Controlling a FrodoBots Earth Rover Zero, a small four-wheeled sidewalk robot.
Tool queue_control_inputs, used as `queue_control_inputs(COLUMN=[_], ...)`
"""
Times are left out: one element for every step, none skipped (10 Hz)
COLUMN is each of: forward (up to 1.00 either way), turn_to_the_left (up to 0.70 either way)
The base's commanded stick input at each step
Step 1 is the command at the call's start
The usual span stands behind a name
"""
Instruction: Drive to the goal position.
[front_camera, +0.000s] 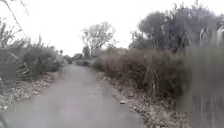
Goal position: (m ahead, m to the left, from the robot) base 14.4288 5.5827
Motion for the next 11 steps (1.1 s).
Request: queue_control_inputs(forward=[1.0, 1.0, 1.0, 1.0, 1.0, 1.0, 1.0, 1.0, 1.0, 1.0, 1.0], turn_to_the_left=[0.0, 0.0, 0.09, 0.22, 0.34, 0.4, 0.4, 0.4, 0.29, 0.14, 0.0])
